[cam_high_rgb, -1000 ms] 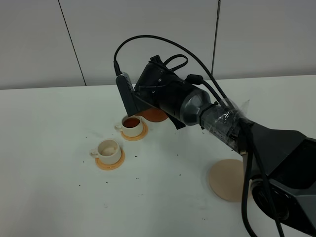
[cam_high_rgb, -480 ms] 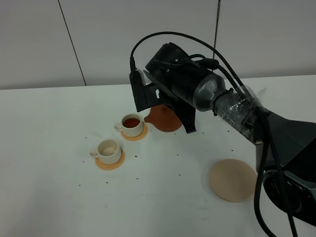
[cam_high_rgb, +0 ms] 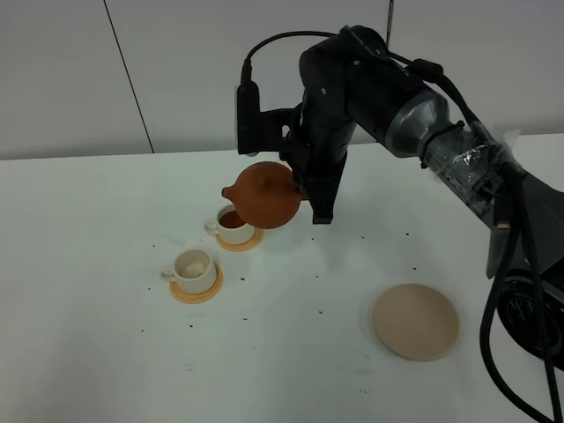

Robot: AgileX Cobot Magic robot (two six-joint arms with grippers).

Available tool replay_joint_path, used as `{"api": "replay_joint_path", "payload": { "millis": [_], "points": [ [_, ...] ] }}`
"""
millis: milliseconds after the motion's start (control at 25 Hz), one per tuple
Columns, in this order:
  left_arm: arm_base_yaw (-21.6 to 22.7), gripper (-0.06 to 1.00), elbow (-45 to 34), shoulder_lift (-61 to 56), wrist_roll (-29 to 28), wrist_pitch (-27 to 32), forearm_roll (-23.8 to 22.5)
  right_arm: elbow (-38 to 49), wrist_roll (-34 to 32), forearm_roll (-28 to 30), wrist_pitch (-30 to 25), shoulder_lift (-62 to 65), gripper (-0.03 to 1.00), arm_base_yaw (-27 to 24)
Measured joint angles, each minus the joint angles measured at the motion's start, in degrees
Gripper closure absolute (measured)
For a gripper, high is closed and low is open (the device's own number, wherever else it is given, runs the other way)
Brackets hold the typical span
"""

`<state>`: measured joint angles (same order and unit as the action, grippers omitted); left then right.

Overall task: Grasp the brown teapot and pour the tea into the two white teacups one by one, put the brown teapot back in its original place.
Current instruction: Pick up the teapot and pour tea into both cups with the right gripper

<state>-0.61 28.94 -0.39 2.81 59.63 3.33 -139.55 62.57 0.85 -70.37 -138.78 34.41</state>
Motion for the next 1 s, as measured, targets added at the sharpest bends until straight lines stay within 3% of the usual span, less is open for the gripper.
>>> {"api": "replay_joint_path", "payload": {
  "millis": [480,1000],
  "points": [
    [0.0,0.7,0.0,0.0,0.0,0.0,0.0,0.0,-6.86,-1.68,-0.06,-0.71,0.87,-2.58],
    [0.0,0.7,0.0,0.0,0.0,0.0,0.0,0.0,-8.3,-1.72,-0.29,-1.25,0.87,-2.58]
  ]
}}
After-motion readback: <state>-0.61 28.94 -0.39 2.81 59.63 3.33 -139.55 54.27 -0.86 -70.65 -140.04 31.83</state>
